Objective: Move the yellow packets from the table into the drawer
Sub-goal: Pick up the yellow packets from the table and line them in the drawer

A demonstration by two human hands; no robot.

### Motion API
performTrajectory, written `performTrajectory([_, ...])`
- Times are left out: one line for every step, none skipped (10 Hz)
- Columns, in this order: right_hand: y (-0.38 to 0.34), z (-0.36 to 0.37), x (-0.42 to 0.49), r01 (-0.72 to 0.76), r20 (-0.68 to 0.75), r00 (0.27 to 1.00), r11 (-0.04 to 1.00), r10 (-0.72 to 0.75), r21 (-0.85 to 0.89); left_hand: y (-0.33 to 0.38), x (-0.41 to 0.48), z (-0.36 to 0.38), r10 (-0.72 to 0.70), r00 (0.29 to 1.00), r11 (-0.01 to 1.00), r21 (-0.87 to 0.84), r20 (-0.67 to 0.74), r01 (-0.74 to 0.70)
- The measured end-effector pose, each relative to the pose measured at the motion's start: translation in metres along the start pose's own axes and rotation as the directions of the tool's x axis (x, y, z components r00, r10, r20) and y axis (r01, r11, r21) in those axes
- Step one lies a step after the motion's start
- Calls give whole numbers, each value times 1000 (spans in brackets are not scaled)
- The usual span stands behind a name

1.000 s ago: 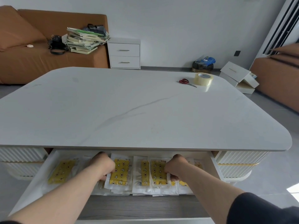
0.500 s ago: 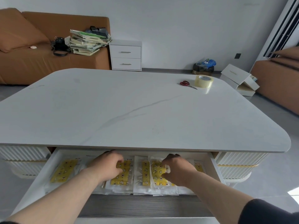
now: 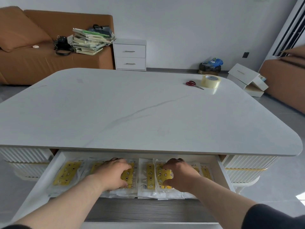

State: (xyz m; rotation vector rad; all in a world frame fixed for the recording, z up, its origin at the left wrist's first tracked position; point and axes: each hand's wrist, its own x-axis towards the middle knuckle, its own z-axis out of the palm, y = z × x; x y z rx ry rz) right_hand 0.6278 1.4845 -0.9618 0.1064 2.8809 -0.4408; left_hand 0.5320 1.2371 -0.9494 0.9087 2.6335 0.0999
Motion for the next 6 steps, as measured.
performTrajectory([-1,-1,0,-2,0,1000,1000,2,-15,-1,1,1,4,1000,1000,8,-11,-4])
performTrajectory([-3,-2,1,2,24,1000,999,-1,-46,-1,2,3,6,1000,1000,4,-19,-6])
performTrajectory([-5,-3,0,4,34,999,997,-1,-71,-2,2,4,5,1000,1000,-1,-25,-5])
performTrajectory([-8,-5,-2,-4,37,999,997,7,-80,-1,1,2,8,999,1000,15,-31,-7])
performTrajectory([-8,-6,-3,-11,37,999,997,14,-71,0,1,3,7,999,1000,2,-36,-7])
performTrajectory([-10,-8,-3,-1,31,1000,998,2,-55,1,1,1,9,999,1000,-12,-41,-9])
